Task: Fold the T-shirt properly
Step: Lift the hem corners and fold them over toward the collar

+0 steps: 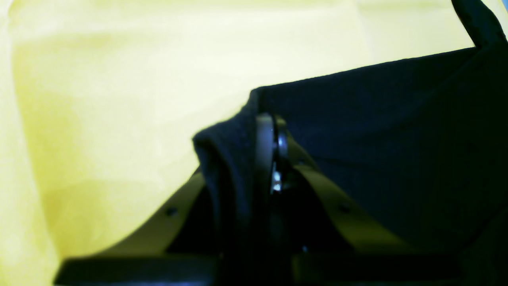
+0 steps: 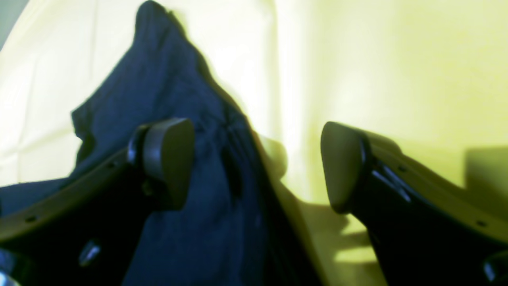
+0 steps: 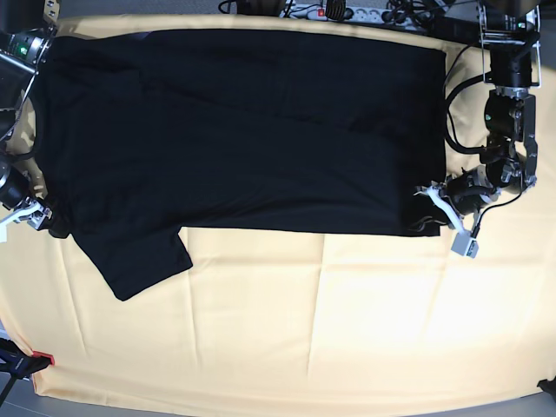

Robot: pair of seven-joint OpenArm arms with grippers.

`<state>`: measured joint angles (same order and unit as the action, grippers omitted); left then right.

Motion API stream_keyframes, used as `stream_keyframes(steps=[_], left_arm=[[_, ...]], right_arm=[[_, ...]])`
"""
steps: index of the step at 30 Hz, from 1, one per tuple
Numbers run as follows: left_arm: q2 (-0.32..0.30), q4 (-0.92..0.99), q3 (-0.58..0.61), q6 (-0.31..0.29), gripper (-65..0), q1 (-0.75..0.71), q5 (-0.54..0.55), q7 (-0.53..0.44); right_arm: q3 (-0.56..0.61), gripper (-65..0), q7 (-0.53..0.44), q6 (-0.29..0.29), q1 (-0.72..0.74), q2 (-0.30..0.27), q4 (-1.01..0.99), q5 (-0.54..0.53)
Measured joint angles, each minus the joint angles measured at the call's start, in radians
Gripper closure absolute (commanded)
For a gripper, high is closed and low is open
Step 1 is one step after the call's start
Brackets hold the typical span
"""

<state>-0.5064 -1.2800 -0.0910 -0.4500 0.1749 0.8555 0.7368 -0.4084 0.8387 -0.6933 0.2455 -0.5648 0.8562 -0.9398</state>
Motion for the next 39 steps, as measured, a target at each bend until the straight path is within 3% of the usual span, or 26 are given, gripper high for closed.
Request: stream_keyframes(steps=[3,9,11,15,16,20,26,34,39], left_arm=[[0.0,0.0,0.0,0.0,0.0,0.0,0.0,0.0],[0.0,0.0,0.0,0.0,0.0,0.0,0.004,0.0],[0.0,0.0,0.0,0.0,0.0,0.0,0.004,0.0],[0.0,0.0,0.0,0.0,0.0,0.0,0.004,0.0],[0.0,0.0,0.0,0.0,0.0,0.0,0.004,0.0],[0.0,0.0,0.0,0.0,0.0,0.0,0.003,-0.002],[0.0,0.0,0.0,-0.058,0.0,0.012,0.002,-0.03],[0.0,0.0,0.0,-0.057,0.0,0.116,-0.004,-0.031],[0.0,0.0,0.0,-0.06,0.0,0.161,-0.077,-0.082]], right_arm=[[0.016,-50.8,-0.004,0.0,-0.001,0.017,0.0,-0.003],[0.161,-48.6,-0.039,-0.008,0.013,0.029,0.008,-0.023],[0.183,-39.6,-0.038,-0.007,0.019,0.028,0.008,-0.022],[0.183,-4.9,-0.053,-0.006,0.007,0.03,0.008,-0.012],[0.185,0.0,-0.053,-0.005,0.006,0.027,0.007,-0.014],[0.187,0.0,-0.048,-0.003,0.016,0.016,0.007,-0.008],[0.191,0.0,-0.014,-0.002,0.067,-0.012,0.001,0.018],[0.192,0.0,0.003,-0.002,0.155,-0.02,-0.001,0.048],[0.192,0.0,-0.037,-0.003,0.19,-0.022,-0.001,0.049]])
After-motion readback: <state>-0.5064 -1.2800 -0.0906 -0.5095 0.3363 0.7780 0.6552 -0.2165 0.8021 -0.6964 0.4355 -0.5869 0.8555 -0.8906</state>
